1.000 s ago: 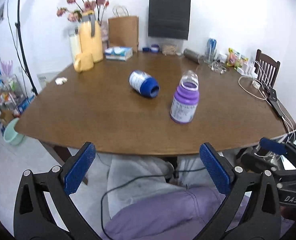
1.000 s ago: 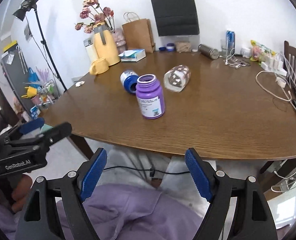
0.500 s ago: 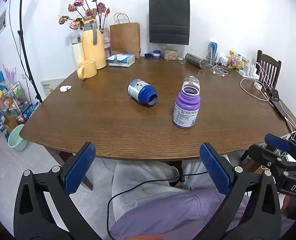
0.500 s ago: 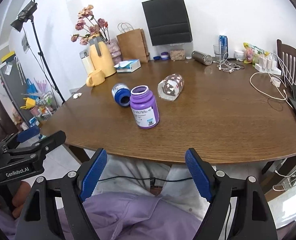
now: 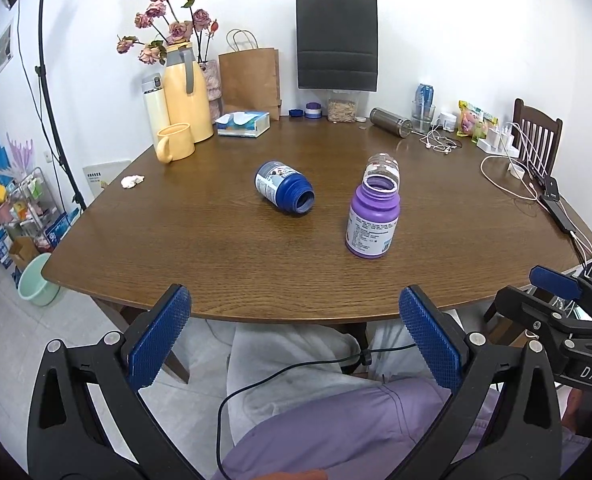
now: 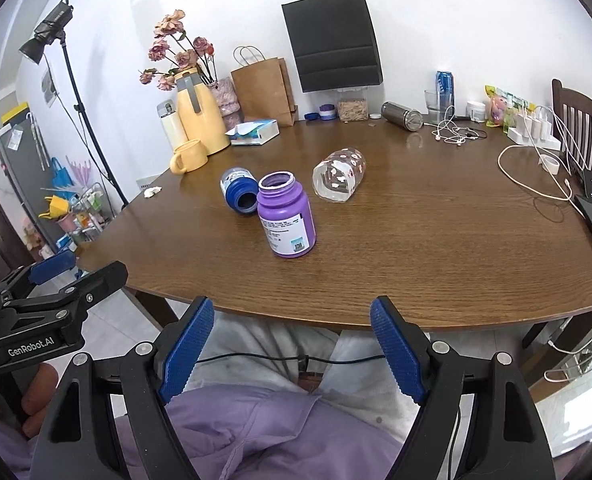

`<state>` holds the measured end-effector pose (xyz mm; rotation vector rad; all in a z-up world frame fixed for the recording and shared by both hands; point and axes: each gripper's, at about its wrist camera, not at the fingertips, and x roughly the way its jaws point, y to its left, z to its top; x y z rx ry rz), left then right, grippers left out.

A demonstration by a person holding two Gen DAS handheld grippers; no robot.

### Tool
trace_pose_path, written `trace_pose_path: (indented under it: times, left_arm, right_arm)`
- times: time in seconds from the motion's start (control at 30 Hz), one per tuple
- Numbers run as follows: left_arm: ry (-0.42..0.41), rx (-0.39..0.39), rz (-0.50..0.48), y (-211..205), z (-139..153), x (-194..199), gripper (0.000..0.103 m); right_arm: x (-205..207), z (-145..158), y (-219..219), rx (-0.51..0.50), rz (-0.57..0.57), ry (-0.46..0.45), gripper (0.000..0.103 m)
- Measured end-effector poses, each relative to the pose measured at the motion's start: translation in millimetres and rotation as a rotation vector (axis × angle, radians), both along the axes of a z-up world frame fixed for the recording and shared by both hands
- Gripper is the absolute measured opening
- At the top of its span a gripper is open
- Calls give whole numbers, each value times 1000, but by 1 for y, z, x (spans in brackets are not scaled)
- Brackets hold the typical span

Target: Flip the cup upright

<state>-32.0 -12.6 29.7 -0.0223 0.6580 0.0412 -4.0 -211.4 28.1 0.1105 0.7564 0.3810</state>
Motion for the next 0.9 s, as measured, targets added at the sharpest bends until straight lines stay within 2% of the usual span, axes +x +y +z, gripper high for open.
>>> trace_pose_path:
  times: [0.9]
  left_arm:
    - [-7, 10, -3, 3, 0, 0, 103]
  right_arm:
    - [2, -6, 2, -3, 2, 17, 85]
